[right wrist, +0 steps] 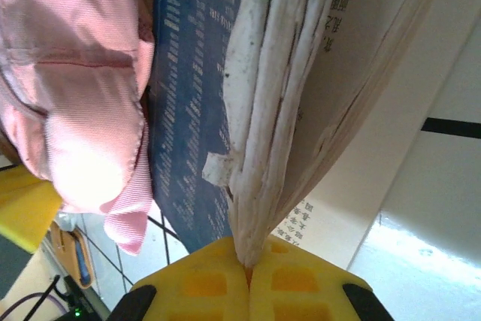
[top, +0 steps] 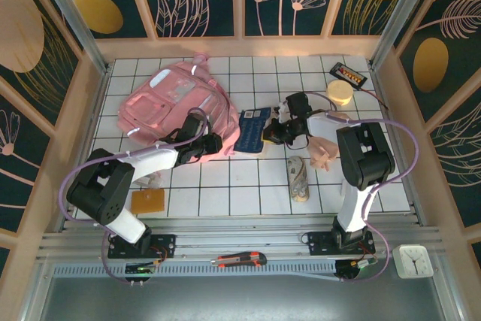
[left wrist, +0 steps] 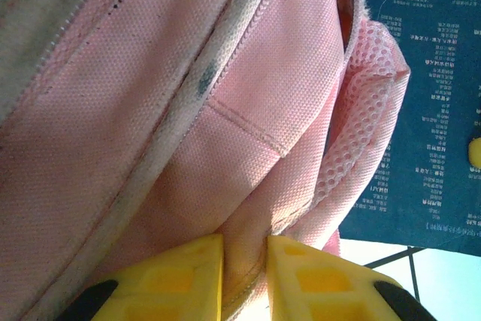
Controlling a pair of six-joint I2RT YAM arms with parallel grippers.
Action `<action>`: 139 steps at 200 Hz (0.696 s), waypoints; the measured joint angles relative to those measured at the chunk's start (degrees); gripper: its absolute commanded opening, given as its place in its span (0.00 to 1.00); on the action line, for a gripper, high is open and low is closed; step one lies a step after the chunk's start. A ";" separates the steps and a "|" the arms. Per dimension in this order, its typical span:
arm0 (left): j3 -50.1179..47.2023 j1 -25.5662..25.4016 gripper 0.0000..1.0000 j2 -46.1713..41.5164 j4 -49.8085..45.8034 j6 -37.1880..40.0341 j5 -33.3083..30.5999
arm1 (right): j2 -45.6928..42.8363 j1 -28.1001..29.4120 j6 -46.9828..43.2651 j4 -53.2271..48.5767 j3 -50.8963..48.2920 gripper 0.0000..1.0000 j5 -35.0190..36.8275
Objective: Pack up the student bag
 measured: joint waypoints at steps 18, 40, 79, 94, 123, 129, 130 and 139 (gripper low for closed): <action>0.90 0.02 0.22 -1.29 -2.49 1.16 -0.66 | -2.34 0.04 0.00 -0.35 -0.92 0.00 1.27; 3.15 0.02 0.22 -4.66 -6.93 2.84 -2.47 | -8.11 -0.09 -0.17 -1.14 -1.90 0.00 1.66; 8.35 0.02 0.21 -11.23 -11.19 5.05 -5.70 | -17.20 -0.39 -0.31 -2.25 -1.86 0.00 -0.94; 9.62 0.02 0.21 -12.57 -12.37 5.55 -6.80 | -18.93 -0.24 0.31 -2.60 -1.86 0.00 -3.02; 11.08 0.02 0.30 -12.81 -13.55 7.06 -7.80 | -20.76 0.52 2.01 -4.17 -1.86 0.00 -4.17; 11.08 0.02 0.43 -12.52 -13.70 7.96 -7.82 | -21.14 0.46 2.14 -4.52 -1.86 0.00 -4.13; 11.08 0.02 0.45 -12.48 -13.70 8.04 -7.82 | -21.22 0.44 2.25 -4.66 -1.86 0.00 -4.13; 11.08 0.02 0.67 -11.65 -13.73 8.72 -8.04 | -21.79 0.15 2.49 -5.07 -1.86 0.00 -3.96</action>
